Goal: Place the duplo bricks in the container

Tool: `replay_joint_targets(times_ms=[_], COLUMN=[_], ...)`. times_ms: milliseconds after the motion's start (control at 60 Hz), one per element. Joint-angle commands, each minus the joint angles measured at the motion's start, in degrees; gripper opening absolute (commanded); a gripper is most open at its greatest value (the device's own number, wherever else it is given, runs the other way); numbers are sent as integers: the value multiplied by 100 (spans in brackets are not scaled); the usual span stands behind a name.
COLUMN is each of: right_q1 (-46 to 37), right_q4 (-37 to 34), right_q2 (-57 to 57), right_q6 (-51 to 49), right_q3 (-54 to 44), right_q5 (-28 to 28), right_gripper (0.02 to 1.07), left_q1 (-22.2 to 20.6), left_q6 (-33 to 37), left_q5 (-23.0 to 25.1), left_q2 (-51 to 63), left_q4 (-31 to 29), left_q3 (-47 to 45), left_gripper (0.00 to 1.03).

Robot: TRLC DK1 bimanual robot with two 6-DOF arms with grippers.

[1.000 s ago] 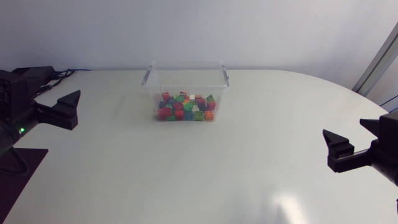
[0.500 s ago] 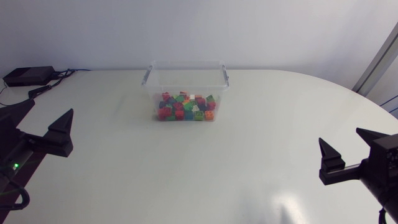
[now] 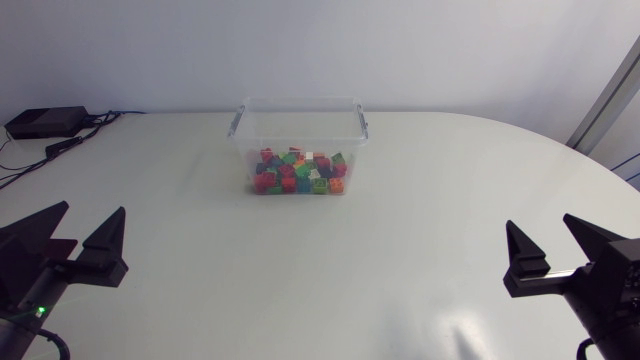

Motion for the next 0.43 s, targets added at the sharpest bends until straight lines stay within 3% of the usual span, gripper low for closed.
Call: replay_joint_targets(times_ms=[0, 417], right_q1=[-65, -95], right_q4=[202, 436], right_q2=[-151, -368], right_q6=[361, 698], right_q3=[-257, -502], right_q5=[-60, -132], right_gripper=[103, 103], left_q1=[-55, -93], left_q6=[-344, -644], left_q5=[-67, -89], left_q2=[-285, -727], left_q4=[-61, -178], left_q3=[-289, -580], left_gripper=[99, 99])
